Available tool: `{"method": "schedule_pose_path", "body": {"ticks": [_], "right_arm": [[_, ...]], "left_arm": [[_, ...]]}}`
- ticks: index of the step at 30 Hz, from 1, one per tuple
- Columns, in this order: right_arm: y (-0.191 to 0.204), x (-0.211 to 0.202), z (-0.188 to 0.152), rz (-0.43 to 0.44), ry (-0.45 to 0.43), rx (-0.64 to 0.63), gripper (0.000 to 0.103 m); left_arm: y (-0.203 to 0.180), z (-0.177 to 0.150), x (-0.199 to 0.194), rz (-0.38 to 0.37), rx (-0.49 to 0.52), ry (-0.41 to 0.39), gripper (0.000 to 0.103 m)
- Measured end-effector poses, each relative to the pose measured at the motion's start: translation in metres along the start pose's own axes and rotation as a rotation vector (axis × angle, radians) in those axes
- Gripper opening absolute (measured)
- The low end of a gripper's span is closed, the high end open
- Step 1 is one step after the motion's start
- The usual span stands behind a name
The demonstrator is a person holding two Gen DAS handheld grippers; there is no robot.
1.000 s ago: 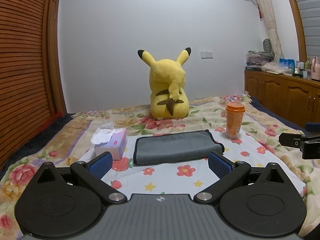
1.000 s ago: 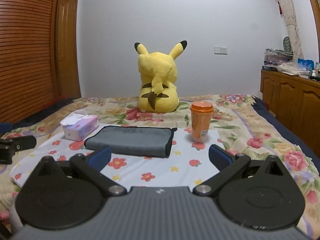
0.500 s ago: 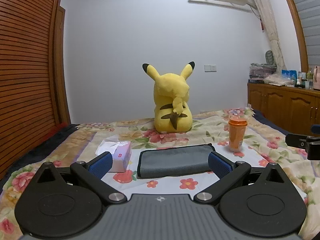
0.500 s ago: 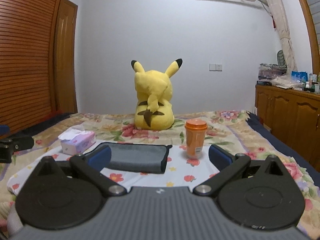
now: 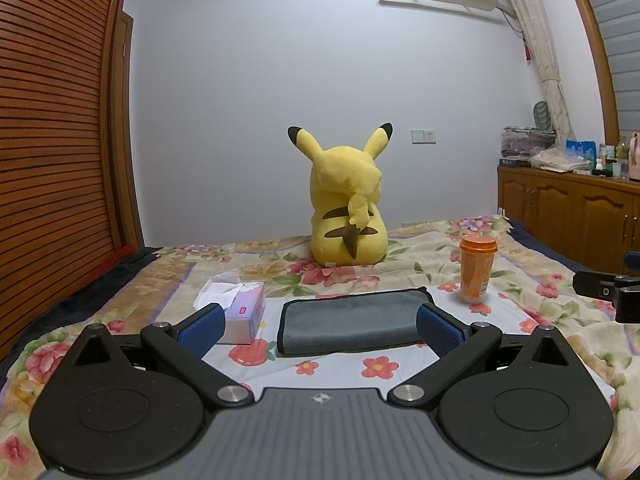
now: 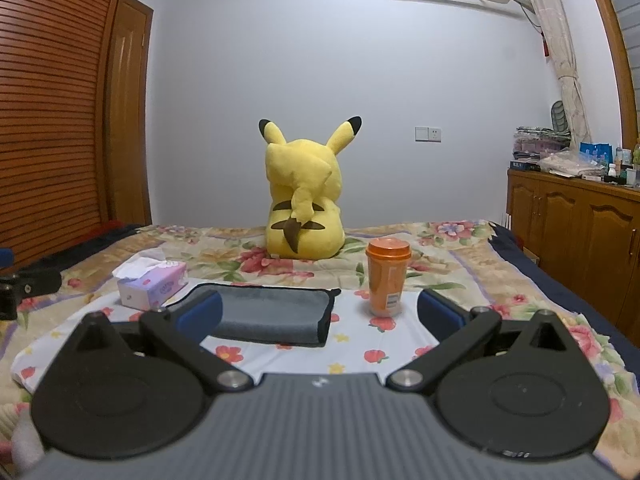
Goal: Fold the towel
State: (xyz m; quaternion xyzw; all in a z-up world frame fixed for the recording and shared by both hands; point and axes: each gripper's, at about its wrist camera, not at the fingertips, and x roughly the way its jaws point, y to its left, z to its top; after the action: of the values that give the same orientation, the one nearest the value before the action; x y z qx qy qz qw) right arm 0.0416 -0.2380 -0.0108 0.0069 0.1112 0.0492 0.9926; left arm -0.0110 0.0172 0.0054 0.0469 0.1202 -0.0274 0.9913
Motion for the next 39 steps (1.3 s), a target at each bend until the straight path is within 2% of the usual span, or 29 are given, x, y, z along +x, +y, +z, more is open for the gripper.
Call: {"method": "schedule_pose_path", "body": {"ticks": [39], "right_arm": [[0.0023, 0.0008, -0.0008, 0.000, 0.002, -0.001, 0.103]], "left_arm": [[0.0023, -0.0029, 0.0028, 0.005, 0.002, 0.006, 0.103]]}}
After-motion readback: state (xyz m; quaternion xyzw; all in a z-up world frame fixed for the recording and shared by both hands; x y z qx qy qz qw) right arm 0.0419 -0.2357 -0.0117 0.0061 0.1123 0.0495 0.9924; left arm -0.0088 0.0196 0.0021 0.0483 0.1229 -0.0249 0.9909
